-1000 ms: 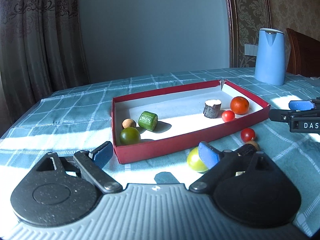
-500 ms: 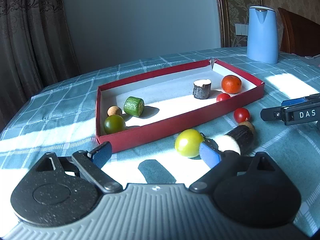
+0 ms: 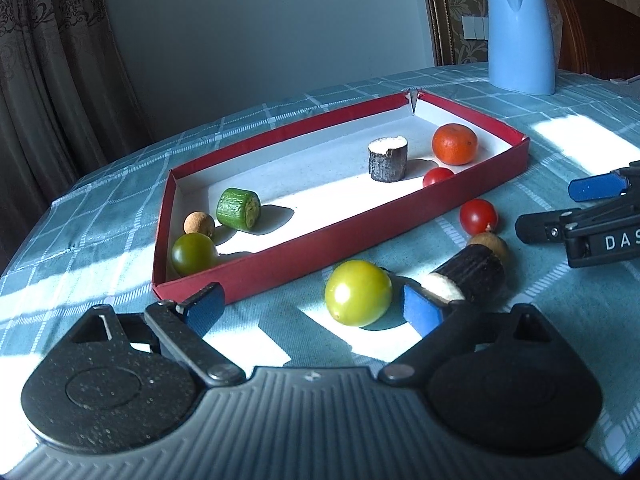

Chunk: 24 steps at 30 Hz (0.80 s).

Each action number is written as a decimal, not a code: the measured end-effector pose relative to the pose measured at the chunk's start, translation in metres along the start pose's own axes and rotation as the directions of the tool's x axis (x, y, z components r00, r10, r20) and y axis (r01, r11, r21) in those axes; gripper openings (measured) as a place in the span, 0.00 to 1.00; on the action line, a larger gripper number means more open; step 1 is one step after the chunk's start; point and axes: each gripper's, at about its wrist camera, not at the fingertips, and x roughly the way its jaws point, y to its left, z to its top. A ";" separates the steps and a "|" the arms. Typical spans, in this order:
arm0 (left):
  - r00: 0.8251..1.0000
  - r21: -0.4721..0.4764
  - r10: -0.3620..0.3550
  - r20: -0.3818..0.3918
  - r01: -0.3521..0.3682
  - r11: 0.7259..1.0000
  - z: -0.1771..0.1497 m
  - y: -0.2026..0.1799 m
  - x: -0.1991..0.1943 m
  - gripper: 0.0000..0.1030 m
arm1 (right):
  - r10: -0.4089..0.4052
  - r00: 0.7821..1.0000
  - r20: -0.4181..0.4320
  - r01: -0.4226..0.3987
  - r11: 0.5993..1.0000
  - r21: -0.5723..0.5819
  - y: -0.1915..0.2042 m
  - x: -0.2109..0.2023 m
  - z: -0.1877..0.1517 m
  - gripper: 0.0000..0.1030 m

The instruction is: Organize fruits

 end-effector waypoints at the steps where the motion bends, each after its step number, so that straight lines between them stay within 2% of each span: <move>1: 1.000 -0.011 -0.009 -0.004 0.009 1.000 0.000 0.002 0.001 0.91 | 0.001 1.000 -0.001 -0.001 1.000 -0.001 0.000 0.000 0.000 0.81; 4: 0.999 -0.040 -0.032 -0.012 0.032 0.999 0.000 0.007 0.001 0.89 | -0.002 1.000 -0.007 0.002 1.000 -0.015 0.002 0.001 0.000 0.84; 5: 0.999 -0.044 -0.038 -0.007 0.037 0.998 0.000 0.007 0.000 0.86 | 0.005 1.000 -0.014 -0.005 1.000 -0.023 0.003 0.002 0.000 0.89; 7: 0.999 -0.047 -0.049 0.003 0.049 0.998 -0.001 0.008 -0.003 0.70 | 0.000 1.000 -0.020 -0.001 0.999 -0.040 0.006 0.003 0.000 0.92; 10: 0.998 -0.040 -0.065 0.014 0.066 0.997 -0.001 0.007 -0.005 0.58 | -0.004 1.000 -0.022 0.003 0.999 -0.045 0.006 0.003 0.000 0.92; 15: 0.997 -0.036 -0.076 0.010 0.076 0.996 -0.001 0.005 -0.005 0.55 | -0.006 1.000 -0.023 0.004 0.999 -0.048 0.006 0.003 -0.001 0.92; 17: 0.996 -0.032 -0.092 0.012 0.092 0.995 -0.001 0.004 -0.006 0.48 | -0.006 1.000 -0.023 0.005 0.999 -0.049 0.007 0.003 -0.001 0.92; 19: 0.994 -0.016 -0.107 0.017 0.107 0.994 -0.002 0.002 -0.008 0.34 | -0.006 1.000 -0.023 0.005 0.999 -0.049 0.007 0.003 -0.001 0.92; 24: 0.995 -0.023 -0.101 0.020 0.101 0.995 -0.002 0.002 -0.009 0.31 | 0.000 1.000 -0.021 -0.001 0.999 -0.041 0.006 0.003 -0.001 0.92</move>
